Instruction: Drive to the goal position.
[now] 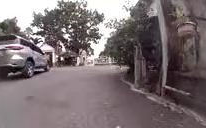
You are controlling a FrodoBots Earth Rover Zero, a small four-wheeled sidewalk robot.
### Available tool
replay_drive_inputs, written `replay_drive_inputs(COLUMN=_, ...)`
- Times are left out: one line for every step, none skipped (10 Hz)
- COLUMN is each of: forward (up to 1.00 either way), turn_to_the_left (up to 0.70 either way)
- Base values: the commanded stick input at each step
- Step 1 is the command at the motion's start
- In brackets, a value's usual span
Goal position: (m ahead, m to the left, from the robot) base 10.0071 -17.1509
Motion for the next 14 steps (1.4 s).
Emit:
replay_drive_inputs(forward=0.7, turn_to_the_left=0.0)
replay_drive_inputs(forward=0.7, turn_to_the_left=0.0)
replay_drive_inputs(forward=0.7, turn_to_the_left=0.0)
replay_drive_inputs(forward=0.7, turn_to_the_left=0.0)
replay_drive_inputs(forward=0.7, turn_to_the_left=0.0)
replay_drive_inputs(forward=0.7, turn_to_the_left=0.0)
replay_drive_inputs(forward=0.7, turn_to_the_left=0.0)
replay_drive_inputs(forward=0.7, turn_to_the_left=0.0)
replay_drive_inputs(forward=0.7, turn_to_the_left=0.0)
replay_drive_inputs(forward=0.7, turn_to_the_left=0.0)
replay_drive_inputs(forward=0.7, turn_to_the_left=0.0)
replay_drive_inputs(forward=0.7, turn_to_the_left=0.0)
replay_drive_inputs(forward=0.7, turn_to_the_left=0.0)
replay_drive_inputs(forward=0.7, turn_to_the_left=0.0)
